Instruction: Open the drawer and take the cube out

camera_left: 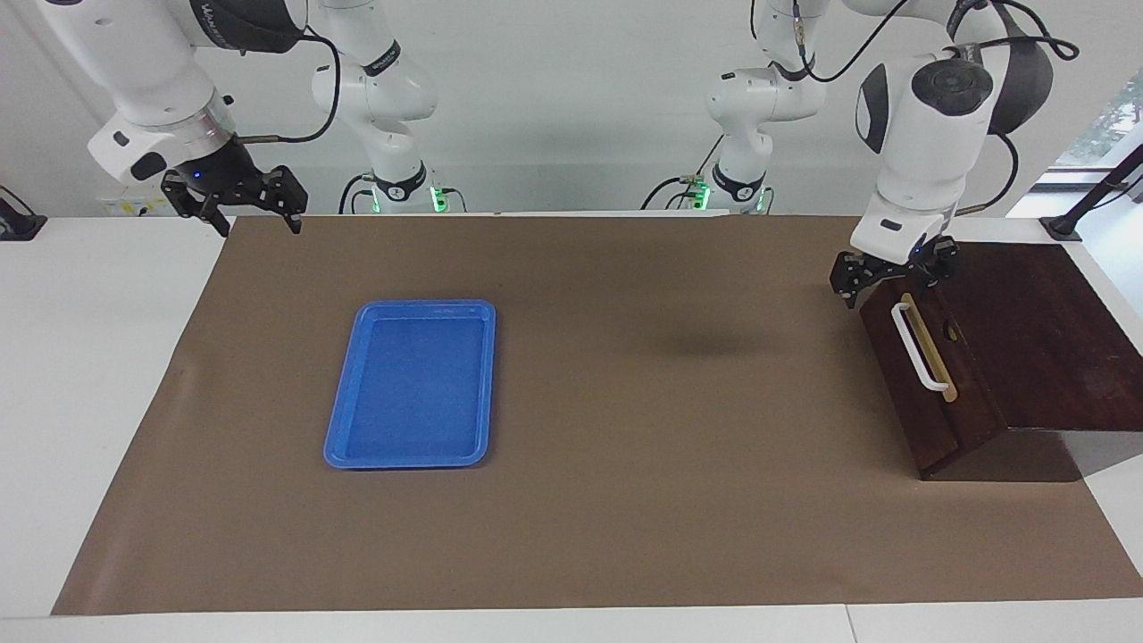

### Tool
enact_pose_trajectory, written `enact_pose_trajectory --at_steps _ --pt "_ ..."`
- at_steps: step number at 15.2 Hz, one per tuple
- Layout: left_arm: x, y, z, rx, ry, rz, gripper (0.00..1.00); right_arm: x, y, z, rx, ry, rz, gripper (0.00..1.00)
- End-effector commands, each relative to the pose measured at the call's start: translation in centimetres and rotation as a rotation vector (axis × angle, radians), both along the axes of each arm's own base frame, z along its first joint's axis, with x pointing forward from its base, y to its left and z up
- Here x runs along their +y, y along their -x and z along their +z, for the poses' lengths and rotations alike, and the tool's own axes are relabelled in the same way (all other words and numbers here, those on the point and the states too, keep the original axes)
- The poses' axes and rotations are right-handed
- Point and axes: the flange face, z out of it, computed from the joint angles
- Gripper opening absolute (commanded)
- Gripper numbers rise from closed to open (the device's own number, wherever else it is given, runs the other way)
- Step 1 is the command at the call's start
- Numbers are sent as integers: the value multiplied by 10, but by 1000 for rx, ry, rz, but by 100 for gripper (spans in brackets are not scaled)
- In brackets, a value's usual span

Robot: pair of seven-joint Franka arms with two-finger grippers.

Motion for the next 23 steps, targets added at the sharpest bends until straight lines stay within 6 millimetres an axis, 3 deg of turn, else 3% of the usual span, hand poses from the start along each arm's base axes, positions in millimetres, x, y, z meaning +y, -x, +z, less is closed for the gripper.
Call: enact_pose_trajectory --at_steps 1,6,10,16,20,23 --pt "16 -3 -16 -25 -53 -11 100 1 5 1 -2 6 -18 100" --pt "44 -2 -37 -29 -48 5 100 1 5 1 -2 6 -18 100" --pt "53 4 -55 3 -71 1 100 1 5 1 -2 6 -18 100" --pt "49 3 -61 4 -66 -19 100 1 5 1 -2 6 -18 100" --pt "34 4 -64 4 -63 -48 100 1 5 1 -2 6 -18 100" --pt "10 5 -62 0 -56 -87 100 1 5 1 -2 6 -18 100"
